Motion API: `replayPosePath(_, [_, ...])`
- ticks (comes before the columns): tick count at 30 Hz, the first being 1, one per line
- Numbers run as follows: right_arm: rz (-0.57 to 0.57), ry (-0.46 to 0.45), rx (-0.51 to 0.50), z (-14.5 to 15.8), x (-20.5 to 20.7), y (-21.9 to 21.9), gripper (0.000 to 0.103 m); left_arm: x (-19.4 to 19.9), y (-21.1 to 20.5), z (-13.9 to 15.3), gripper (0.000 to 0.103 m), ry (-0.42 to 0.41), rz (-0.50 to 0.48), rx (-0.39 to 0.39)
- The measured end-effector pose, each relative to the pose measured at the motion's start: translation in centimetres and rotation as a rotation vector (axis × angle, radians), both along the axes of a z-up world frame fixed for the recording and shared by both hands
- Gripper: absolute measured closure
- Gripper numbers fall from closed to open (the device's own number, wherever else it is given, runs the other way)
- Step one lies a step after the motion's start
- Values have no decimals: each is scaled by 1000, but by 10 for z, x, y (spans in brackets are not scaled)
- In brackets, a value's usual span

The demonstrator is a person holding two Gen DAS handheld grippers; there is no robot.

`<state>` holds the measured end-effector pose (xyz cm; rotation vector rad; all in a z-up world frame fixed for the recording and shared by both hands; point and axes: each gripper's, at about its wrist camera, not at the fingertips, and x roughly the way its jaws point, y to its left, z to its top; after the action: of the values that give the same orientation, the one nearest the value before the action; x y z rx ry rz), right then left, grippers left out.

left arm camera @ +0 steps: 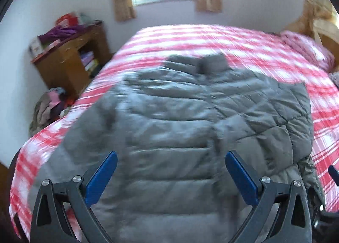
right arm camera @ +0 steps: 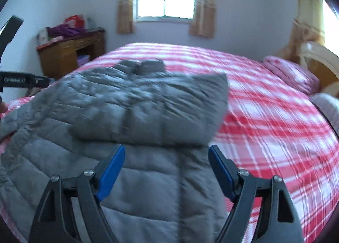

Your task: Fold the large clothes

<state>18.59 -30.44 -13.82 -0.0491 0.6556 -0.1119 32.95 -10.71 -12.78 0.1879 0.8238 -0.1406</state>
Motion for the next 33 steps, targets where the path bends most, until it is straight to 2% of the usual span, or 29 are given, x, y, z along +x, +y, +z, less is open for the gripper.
replayPosePath(5, [-40,51,25,-25,-6,-22,21,45,-50,-55,2,141,-45,2])
replayPosePath(6, [-47,60,21,-31,-6,-24,21,52,-56,-63,16,158,-49,-15])
replayPosePath(7, [-53,68,21,-36,-9,-28,20,54,-58,-67,39,169,-56,-33])
replayPosePath(8, [-59,84,25,-43,-10,-32,20,56,-60,-70,51,188,-74,-56])
replayPosePath(9, [-62,103,40,-49,-10,-35,20,56,-64,-70,73,200,-90,-74])
replayPosePath(10, [-66,116,69,-53,-10,-40,20,53,-66,-66,79,183,-103,-77])
replayPosePath(13, [-85,115,123,-52,-12,-51,14,39,-64,-47,84,104,-118,-46])
replayPosePath(17, [-86,119,127,-54,-12,-50,14,15,-34,-11,85,0,-111,-51])
replayPosePath(20, [-89,119,113,-54,-12,-49,13,6,-7,1,85,-41,-84,-40])
replayPosePath(24, [-94,123,98,-57,-10,-47,12,-1,23,-10,84,-31,-22,-19])
replayPosePath(27, [-95,126,96,-56,-11,-44,12,-4,32,-34,83,17,11,4])
replayPosePath(28, [-95,126,98,-56,-11,-44,12,-3,33,-45,80,40,22,24])
replayPosePath(30, [-93,132,103,-56,-10,-46,12,0,35,-60,61,65,61,73])
replayPosePath(31, [-90,136,111,-55,-9,-47,12,1,38,-62,51,51,82,92])
replayPosePath(33, [-72,159,144,-50,-10,-51,12,-2,47,-52,40,-4,134,107])
